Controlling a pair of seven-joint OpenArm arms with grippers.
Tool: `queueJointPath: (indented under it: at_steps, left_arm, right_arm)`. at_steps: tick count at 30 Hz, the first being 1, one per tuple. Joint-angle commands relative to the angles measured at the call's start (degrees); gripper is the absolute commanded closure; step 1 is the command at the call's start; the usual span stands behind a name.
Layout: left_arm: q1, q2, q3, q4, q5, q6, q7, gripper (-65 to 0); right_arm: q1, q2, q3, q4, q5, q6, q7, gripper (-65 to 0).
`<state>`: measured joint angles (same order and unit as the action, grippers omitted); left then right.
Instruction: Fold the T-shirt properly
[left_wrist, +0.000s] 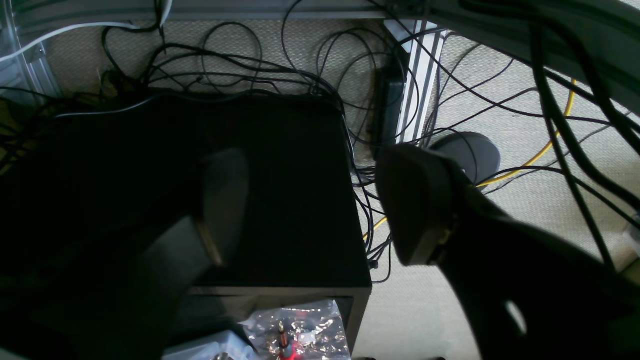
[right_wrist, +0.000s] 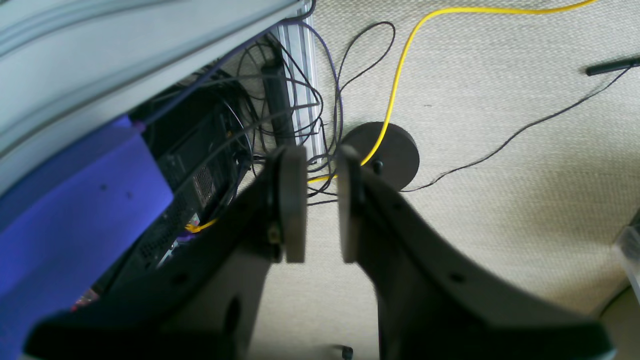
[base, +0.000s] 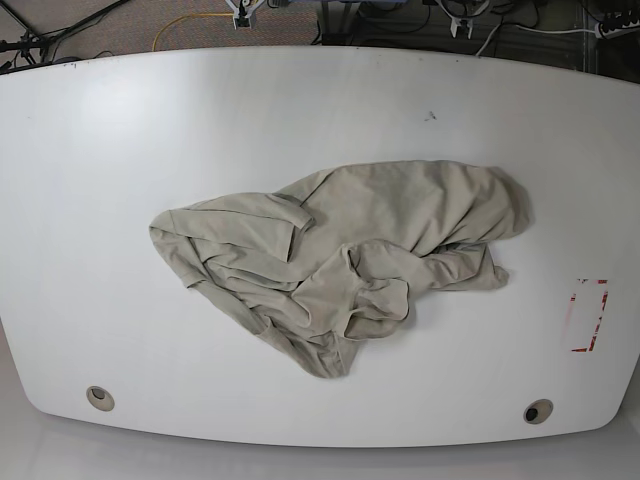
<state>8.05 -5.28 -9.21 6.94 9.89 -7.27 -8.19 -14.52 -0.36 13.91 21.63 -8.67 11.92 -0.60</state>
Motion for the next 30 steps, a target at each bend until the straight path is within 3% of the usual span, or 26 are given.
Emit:
queueJointPath:
  at_steps: [1, 30]
  left_arm:
    - [0.94, -0.17, -0.24, 1.23, -0.41, -0.03, 0.01, -41.5]
    - [2.47, -0.60, -0.30, 4.13, -0.48, 0.28, 0.00, -40.9]
  right_arm:
    - [-0.62, 0.21, 0.22, -0.62, 0.06, -0.06, 0.40, -7.8]
    - [-1.41, 0.11, 0.35, 1.68, -0.08, -0.09, 0.31, -7.6]
